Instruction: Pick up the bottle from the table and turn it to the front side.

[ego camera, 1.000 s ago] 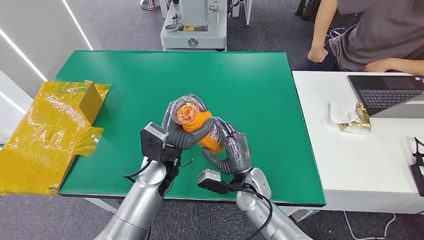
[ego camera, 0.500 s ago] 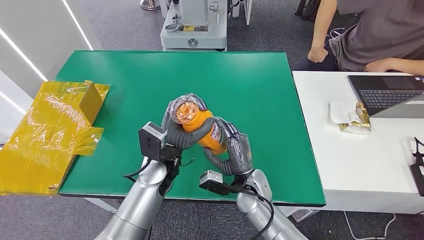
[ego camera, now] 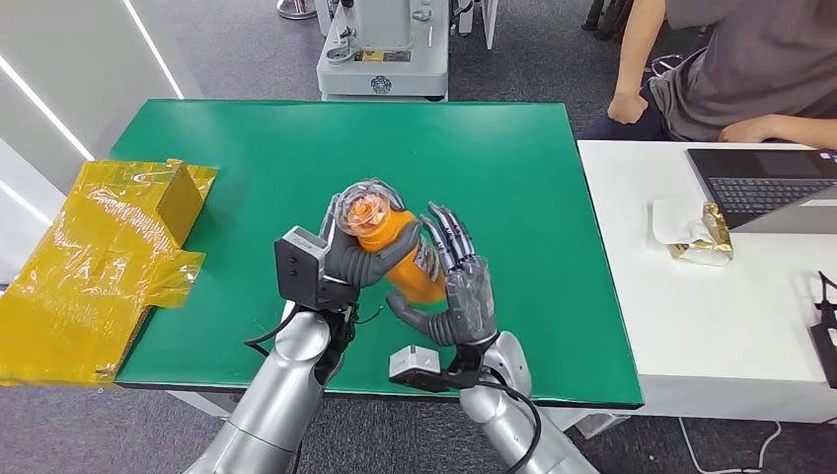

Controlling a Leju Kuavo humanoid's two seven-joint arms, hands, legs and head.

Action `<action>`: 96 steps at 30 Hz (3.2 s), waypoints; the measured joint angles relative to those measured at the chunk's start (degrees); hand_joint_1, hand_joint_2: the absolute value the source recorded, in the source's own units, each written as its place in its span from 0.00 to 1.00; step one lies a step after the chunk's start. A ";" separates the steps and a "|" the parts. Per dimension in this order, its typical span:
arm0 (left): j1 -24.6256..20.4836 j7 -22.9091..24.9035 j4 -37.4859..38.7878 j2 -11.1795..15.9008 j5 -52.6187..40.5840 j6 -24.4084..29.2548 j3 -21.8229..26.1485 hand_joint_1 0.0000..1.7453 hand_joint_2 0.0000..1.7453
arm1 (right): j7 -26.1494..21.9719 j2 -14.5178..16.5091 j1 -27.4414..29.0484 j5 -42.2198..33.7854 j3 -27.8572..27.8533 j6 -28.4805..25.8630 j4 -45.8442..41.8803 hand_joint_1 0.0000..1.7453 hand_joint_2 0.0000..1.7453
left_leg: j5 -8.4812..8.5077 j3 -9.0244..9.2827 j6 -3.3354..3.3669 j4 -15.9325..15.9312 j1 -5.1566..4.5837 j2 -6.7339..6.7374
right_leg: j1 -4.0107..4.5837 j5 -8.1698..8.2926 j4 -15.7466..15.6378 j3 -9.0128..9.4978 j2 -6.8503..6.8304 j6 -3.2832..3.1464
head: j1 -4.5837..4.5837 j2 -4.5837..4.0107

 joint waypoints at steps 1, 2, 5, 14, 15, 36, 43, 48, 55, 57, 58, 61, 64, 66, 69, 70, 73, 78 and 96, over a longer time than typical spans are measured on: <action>0.01 -0.01 0.00 0.04 0.10 0.18 0.00 1.00 1.00 | 0.00 0.00 0.80 0.22 -0.10 0.00 -1.45 0.00 1.00 | 0.00 0.00 0.00 0.00 0.00 0.00 | 0.00 0.00 0.00 0.00 0.00 0.00 | 0.00 0.00; 0.02 -0.02 0.00 0.09 0.17 0.38 0.00 1.00 1.00 | 0.00 0.00 1.76 0.03 -0.23 0.00 -3.09 0.00 1.00 | 0.00 0.00 0.00 0.00 0.00 0.00 | 0.00 0.00 0.00 0.00 0.00 0.00 | 0.00 0.00; 0.12 -0.09 0.00 0.40 0.17 1.07 0.00 1.00 1.00 | 0.00 -0.04 5.06 -3.06 -0.46 0.00 -9.06 0.00 1.00 | -0.01 -0.01 0.01 -0.01 0.00 -0.01 | 0.00 -0.01 0.00 0.00 -0.01 0.01 | 0.00 0.00; 0.33 -0.83 0.00 2.20 -0.26 5.11 0.34 1.00 1.00 | -0.32 -0.26 15.06 -4.82 -0.13 0.00 -28.96 0.00 1.00 | -0.02 -0.02 0.02 -0.03 0.00 -0.01 | 0.00 -0.04 0.00 0.00 -0.02 0.03 | 0.00 0.00; 0.33 -1.00 0.00 2.60 -0.51 5.94 0.60 1.00 1.00 | -0.35 -0.28 16.18 -4.25 -0.01 0.01 -30.50 0.00 1.00 | -0.02 -0.02 0.02 -0.03 0.00 0.00 | 0.00 -0.04 0.00 0.00 -0.01 0.03 | 0.00 0.00; -3.85 -3.15 2.45 12.92 -9.81 19.14 6.49 1.00 1.00 | -0.34 -1.55 22.02 -5.87 1.86 0.02 -36.79 0.00 1.00 | 0.00 -0.02 -0.01 -0.04 0.02 0.04 | 0.01 -0.04 0.02 0.00 0.02 -0.01 | 0.02 0.00; -9.25 -4.25 2.35 21.83 -15.06 21.32 9.69 1.00 1.00 | -0.33 -1.79 20.82 -9.33 2.98 0.02 -35.91 0.00 1.00 | 0.10 0.04 -0.15 -0.11 0.08 0.05 | 0.06 -0.04 0.09 -0.02 0.04 -0.08 | 0.00 0.00; -11.78 -4.37 3.36 25.01 -17.70 21.15 10.40 1.00 1.00 | -0.33 -2.05 18.75 -12.03 4.37 0.03 -34.85 0.00 1.00 | 0.10 0.03 -0.15 -0.11 0.07 0.02 | 0.06 -0.03 0.08 -0.01 0.01 -0.08 | 0.01 0.00; -15.06 -3.21 9.44 25.74 -28.40 28.18 9.23 1.00 1.00 | -0.33 -2.05 17.51 -12.45 5.56 0.03 -33.71 0.00 1.00 | 0.09 0.02 -0.14 -0.07 0.02 0.04 | 0.03 -0.02 0.03 -0.01 0.03 -0.06 | 0.02 0.00; -15.97 0.30 12.29 26.22 -36.75 32.40 7.68 1.00 1.00 | -0.33 -2.05 17.59 -12.76 5.74 0.03 -33.59 0.00 1.00 | 0.08 0.02 -0.13 -0.07 0.02 0.03 | 0.03 -0.02 0.02 -0.01 0.03 -0.06 | 0.02 0.00; -16.35 2.38 13.74 26.57 -40.99 33.98 6.66 1.00 1.00 | -0.33 -2.05 17.68 -12.92 5.81 0.03 -33.55 0.00 1.00 | 0.08 0.02 -0.13 -0.07 0.02 0.04 | 0.03 -0.02 0.02 -0.01 0.04 -0.06 | 0.02 0.00; -16.89 5.99 17.10 27.47 -47.20 35.60 3.83 1.00 1.00 | -0.33 -2.05 18.02 -13.19 5.87 0.02 -33.38 0.00 1.00 | 0.08 0.02 -0.14 -0.08 0.03 0.05 | 0.03 -0.02 0.03 -0.03 0.05 -0.06 | 0.02 0.00; -17.09 6.52 19.03 27.91 -47.92 35.82 2.47 1.00 1.00 | -0.33 -2.05 18.15 -13.20 5.89 0.02 -33.32 0.00 1.00 | 0.08 0.02 -0.14 -0.08 0.04 0.05 | 0.04 -0.03 0.03 -0.04 0.06 -0.07 | 0.02 0.00; -17.32 6.52 19.90 28.13 -48.07 35.86 1.92 1.00 1.00 | -0.33 -2.05 18.17 -13.20 5.90 0.02 -33.32 0.00 1.00 | 0.08 0.02 -0.14 -0.08 0.04 0.05 | 0.04 -0.03 0.03 -0.04 0.06 -0.07 | 0.02 0.00; -17.76 6.52 20.96 28.35 -48.17 35.90 1.34 1.00 1.00 | -0.33 -2.06 18.19 -13.20 5.91 0.02 -33.20 0.00 1.00 | 0.08 0.02 -0.14 -0.09 0.04 0.05 | 0.04 -0.03 0.04 -0.04 0.05 -0.07 | 0.02 0.00; -17.91 6.52 21.31 28.42 -48.18 35.91 1.22 1.00 1.00 | -0.33 -2.06 18.20 -13.20 5.91 0.02 -33.14 0.00 1.00 | 0.08 0.01 -0.14 -0.09 0.04 0.05 | 0.04 -0.03 0.04 -0.04 0.05 -0.07 | 0.02 0.00; -18.18 6.52 22.09 28.58 -48.18 35.91 0.89 1.00 1.00 | -0.33 -2.05 18.25 -13.20 5.92 0.02 -33.04 0.00 1.00 | 0.08 0.01 -0.14 -0.08 0.03 0.05 | 0.04 -0.03 0.04 -0.03 0.05 -0.07 | 0.03 0.00; -18.21 6.52 22.81 28.68 -48.18 35.91 0.44 1.00 1.00 | -0.33 -2.05 18.29 -13.20 5.92 0.03 -32.93 0.00 1.00 | 0.08 0.01 -0.14 -0.08 0.03 0.05 | 0.04 -0.03 0.03 -0.03 0.05 -0.07 | 0.02 0.00; -18.26 6.52 23.23 28.68 -48.18 35.93 0.34 1.00 1.00 | -0.33 -2.05 18.35 -13.20 5.93 0.03 -32.86 0.00 1.00 | 0.08 0.01 -0.14 -0.08 0.03 0.05 | 0.04 -0.03 0.03 -0.03 0.05 -0.07 | 0.02 0.00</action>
